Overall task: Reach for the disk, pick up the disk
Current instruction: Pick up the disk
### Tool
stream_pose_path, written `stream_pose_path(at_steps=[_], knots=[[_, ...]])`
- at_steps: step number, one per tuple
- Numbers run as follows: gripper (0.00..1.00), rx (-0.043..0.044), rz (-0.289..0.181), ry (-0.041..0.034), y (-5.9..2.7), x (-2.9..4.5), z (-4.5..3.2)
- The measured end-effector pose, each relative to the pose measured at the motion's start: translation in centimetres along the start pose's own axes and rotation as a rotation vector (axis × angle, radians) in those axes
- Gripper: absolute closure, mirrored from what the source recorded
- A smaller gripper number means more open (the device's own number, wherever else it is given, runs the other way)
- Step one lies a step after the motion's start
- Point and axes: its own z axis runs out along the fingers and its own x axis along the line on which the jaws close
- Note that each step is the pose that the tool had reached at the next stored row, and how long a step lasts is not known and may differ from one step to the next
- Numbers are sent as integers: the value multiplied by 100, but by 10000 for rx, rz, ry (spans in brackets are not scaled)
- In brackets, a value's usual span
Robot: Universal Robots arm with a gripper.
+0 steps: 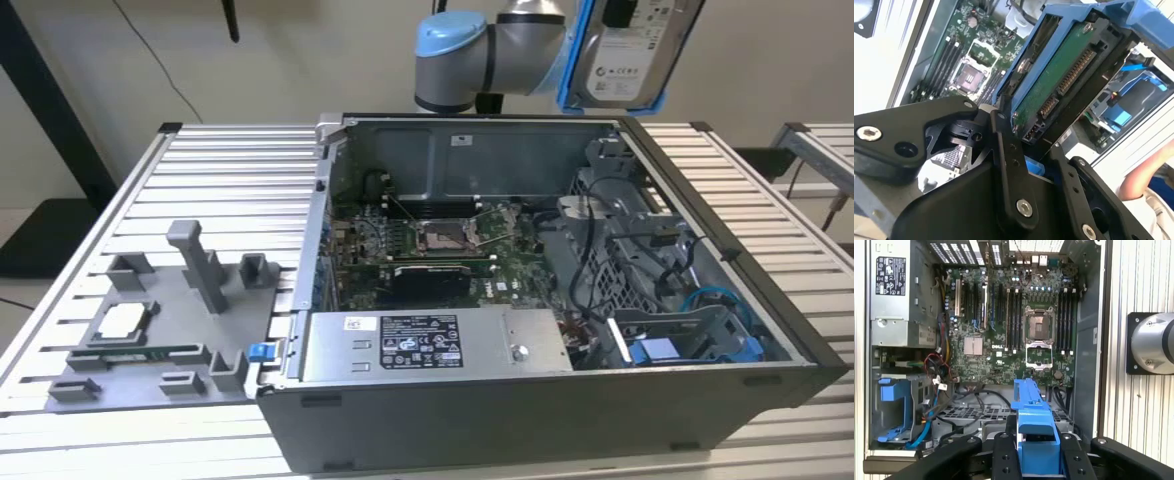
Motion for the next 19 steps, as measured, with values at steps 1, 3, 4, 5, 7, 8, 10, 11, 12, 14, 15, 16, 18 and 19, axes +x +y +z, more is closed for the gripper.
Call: stream_pose_path(at_steps=[1,3,4,5,7,8,10,11,12,14,15,16,18,19], knots=[[100,0,1,1,-30,0,-1],[100,0,0,1,-73,0,-3],[100,-1,-1,0,-90,0,-3],[100,1,0,-1,-99,0,-3],[100,0,1,1,-100,0,-4],[100,0,1,1,-101,0,-4],[100,0,0,1,-103,0,-4],[100,0,1,0,-104,0,-4],[100,0,0,1,-105,0,-4],[100,0,0,2,-105,9,-4],[100,-1,1,2,-105,21,-4],[100,0,0,1,-106,40,-3],[100,0,0,1,-107,83,-3],[100,-1,0,1,-108,105,-3]])
